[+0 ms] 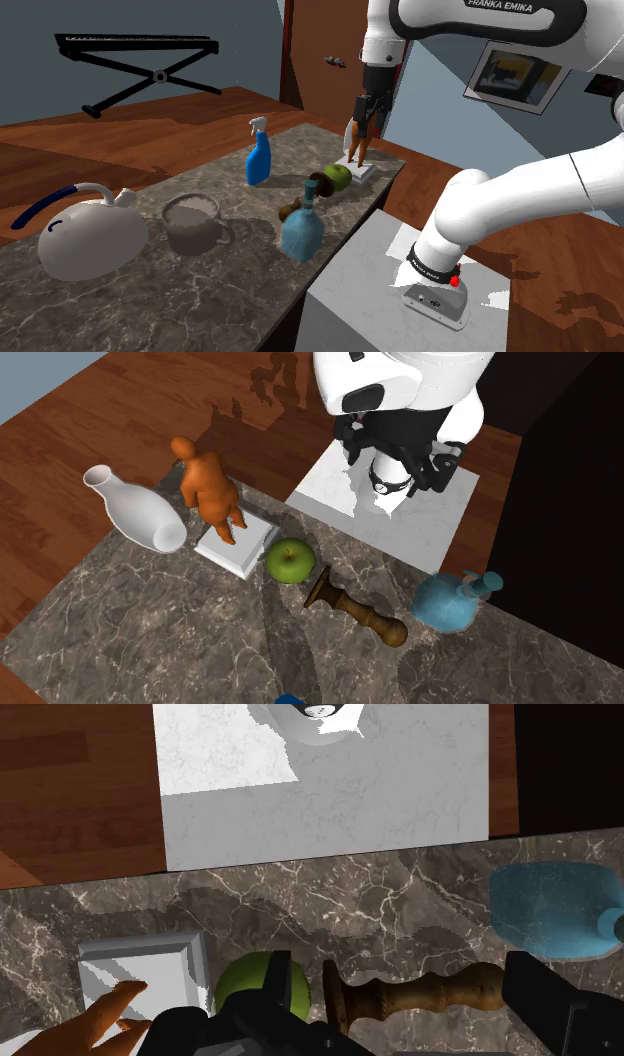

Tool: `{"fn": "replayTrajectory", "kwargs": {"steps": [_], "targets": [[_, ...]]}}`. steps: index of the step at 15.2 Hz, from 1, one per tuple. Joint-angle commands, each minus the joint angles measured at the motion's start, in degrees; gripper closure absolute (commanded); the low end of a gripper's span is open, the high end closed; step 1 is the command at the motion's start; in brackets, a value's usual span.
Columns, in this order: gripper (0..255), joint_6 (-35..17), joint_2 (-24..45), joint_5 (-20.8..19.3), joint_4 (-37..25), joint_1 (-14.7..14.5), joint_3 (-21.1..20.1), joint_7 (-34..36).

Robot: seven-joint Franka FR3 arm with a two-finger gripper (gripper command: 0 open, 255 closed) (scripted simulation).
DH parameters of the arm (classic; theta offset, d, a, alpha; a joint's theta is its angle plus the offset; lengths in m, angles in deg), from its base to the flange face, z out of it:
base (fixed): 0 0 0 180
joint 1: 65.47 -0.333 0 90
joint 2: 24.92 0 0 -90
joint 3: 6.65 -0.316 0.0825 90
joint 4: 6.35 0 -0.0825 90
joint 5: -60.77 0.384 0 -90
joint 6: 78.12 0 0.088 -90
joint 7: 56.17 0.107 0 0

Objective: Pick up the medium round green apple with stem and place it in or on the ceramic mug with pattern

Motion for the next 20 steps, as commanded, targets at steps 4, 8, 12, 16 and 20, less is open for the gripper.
{"fn": "replayTrajectory", "kwargs": {"steps": [4,8,12,16,20], "targets": [[0,-7.6,-1.6,-2.1,6.1,0.1,2.3,-4.1],[0,-18.5,-2.0,-4.9,13.0,0.6,5.8,-9.5],[0,-30.3,0.2,-7.4,18.3,1.1,9.7,-14.8],[0,-43.0,5.2,-9.4,21.6,1.3,14.2,-20.4],[0,-49.0,8.5,-9.8,23.3,1.2,15.6,-21.7]]}}
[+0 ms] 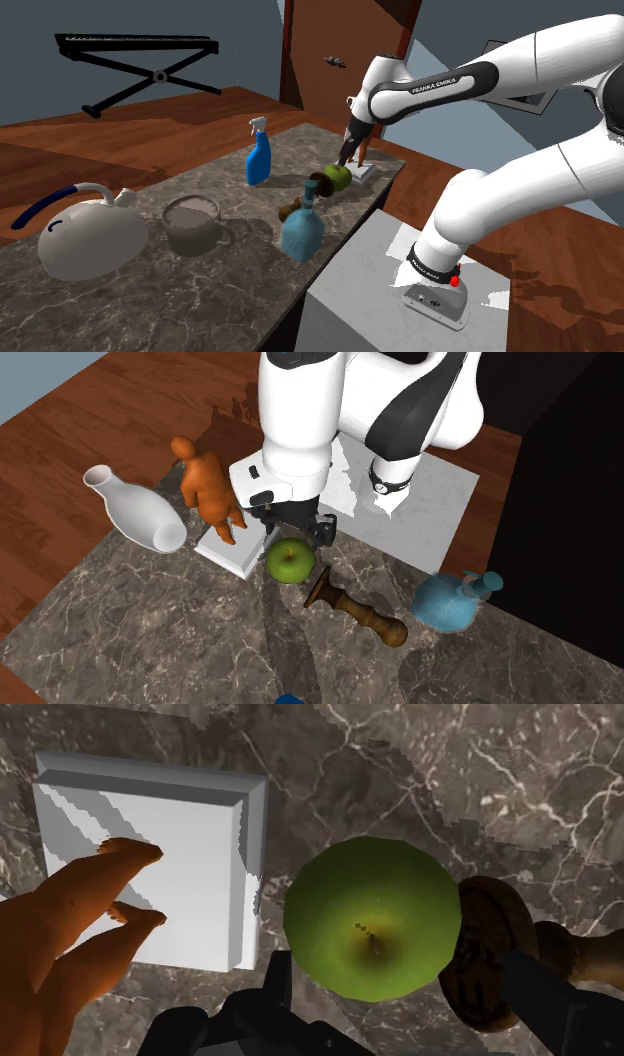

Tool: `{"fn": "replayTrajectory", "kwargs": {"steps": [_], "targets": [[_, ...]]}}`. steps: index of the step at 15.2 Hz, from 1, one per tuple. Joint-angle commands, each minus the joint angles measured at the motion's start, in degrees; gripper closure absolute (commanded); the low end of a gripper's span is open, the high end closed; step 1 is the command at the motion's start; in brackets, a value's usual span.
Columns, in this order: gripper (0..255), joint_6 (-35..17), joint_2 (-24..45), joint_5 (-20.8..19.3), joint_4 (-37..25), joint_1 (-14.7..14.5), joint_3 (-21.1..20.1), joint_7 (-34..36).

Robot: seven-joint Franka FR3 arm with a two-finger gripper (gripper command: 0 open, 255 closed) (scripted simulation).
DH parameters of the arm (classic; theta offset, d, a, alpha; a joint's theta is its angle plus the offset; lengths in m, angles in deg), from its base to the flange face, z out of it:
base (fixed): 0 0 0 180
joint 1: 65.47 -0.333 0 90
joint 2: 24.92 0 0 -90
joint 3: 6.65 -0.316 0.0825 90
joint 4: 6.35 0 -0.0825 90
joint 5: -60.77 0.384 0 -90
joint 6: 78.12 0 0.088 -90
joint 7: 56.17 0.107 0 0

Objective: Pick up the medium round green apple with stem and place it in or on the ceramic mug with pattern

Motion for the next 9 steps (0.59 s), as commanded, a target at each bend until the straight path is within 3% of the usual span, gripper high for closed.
{"fn": "replayTrajectory", "kwargs": {"steps": [1,5,9], "targets": [[0,-2.5,1.5,-0.1,0.8,-0.1,0.3,-0.2],[0,-6.2,4.0,-0.2,2.0,-0.3,0.8,-0.2],[0,-6.2,4.0,-0.2,2.0,-0.2,0.8,-0.2]]}}
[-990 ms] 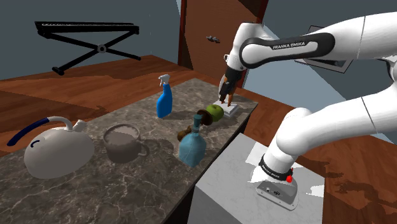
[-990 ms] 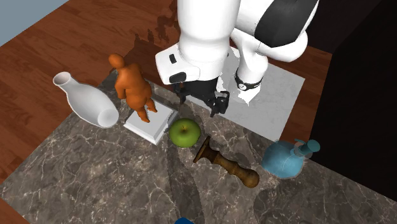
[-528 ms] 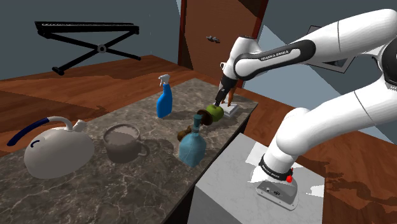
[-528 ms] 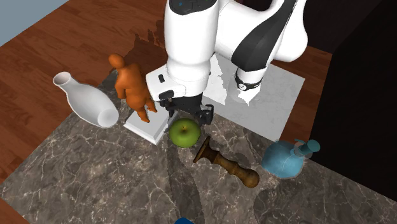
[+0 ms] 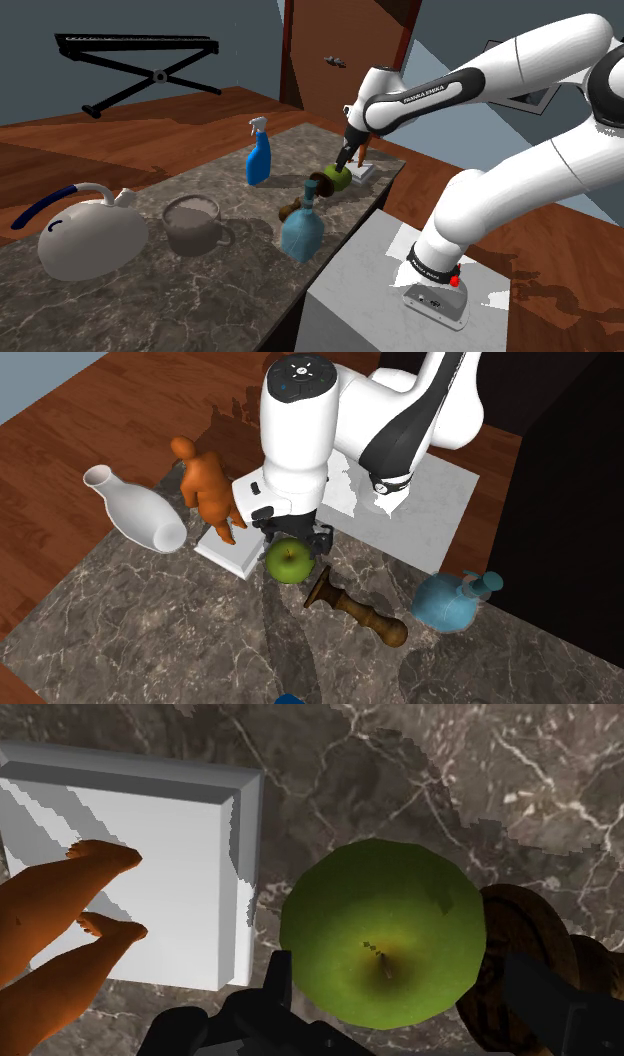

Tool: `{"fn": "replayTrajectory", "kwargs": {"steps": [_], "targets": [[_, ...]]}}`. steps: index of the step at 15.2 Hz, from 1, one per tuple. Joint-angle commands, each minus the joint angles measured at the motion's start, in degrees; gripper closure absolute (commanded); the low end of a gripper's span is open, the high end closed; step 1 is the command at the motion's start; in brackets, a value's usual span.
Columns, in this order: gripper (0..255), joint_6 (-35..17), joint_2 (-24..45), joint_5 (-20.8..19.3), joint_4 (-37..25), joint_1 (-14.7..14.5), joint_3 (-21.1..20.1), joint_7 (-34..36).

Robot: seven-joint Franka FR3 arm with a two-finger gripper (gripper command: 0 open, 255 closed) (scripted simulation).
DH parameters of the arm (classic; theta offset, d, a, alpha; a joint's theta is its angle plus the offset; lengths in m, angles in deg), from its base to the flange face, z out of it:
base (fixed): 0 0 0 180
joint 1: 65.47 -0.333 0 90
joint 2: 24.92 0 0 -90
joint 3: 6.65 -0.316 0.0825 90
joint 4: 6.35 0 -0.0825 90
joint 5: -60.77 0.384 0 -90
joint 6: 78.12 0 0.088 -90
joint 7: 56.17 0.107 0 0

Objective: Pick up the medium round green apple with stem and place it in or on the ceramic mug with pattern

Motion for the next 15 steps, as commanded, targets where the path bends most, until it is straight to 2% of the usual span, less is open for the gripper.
{"fn": "replayTrajectory", "kwargs": {"steps": [1,4,5,15], "targets": [[0,-0.1,0.1,0.0,0.0,0.0,0.0,0.0],[0,-0.1,0.1,0.0,0.0,0.0,0.0,0.0],[255,-0.1,0.1,0.0,0.0,0.0,0.0,0.0],[255,0.9,-0.5,0.1,-0.4,0.0,-0.1,0.0]]}}
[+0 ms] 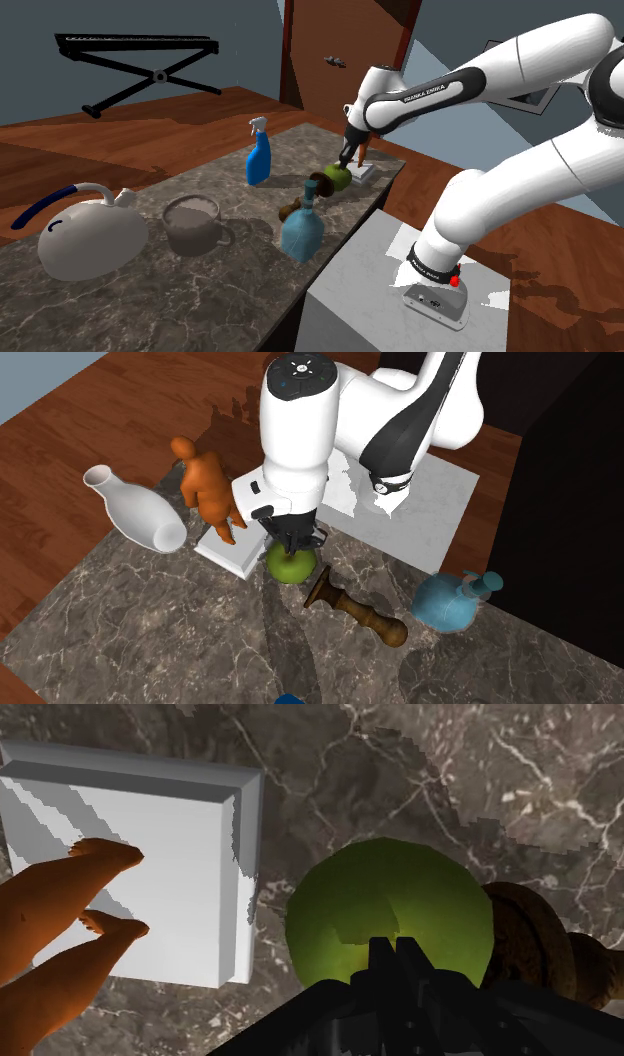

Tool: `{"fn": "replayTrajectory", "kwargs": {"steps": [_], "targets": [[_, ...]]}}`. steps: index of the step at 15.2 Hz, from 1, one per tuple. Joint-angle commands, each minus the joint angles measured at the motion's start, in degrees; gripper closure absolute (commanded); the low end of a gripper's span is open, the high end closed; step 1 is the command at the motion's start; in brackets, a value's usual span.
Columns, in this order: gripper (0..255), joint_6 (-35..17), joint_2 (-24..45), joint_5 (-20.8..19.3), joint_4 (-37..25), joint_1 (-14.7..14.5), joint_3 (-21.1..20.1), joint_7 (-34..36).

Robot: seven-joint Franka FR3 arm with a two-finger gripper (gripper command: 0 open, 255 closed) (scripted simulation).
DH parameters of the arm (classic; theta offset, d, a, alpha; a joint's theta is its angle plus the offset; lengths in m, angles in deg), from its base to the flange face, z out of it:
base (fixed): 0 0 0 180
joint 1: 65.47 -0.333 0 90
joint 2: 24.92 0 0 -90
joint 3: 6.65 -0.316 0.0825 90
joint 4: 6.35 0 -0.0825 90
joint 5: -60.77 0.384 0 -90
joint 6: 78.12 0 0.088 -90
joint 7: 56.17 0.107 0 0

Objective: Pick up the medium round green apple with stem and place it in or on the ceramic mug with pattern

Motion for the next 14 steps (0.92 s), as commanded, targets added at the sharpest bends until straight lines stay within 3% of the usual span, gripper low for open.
{"fn": "replayTrajectory", "kwargs": {"steps": [1,14], "targets": [[255,1.5,-0.8,0.1,-0.7,0.0,-0.1,0.0],[255,13.5,-5.4,1.0,-8.0,-0.3,-1.5,0.1]]}}
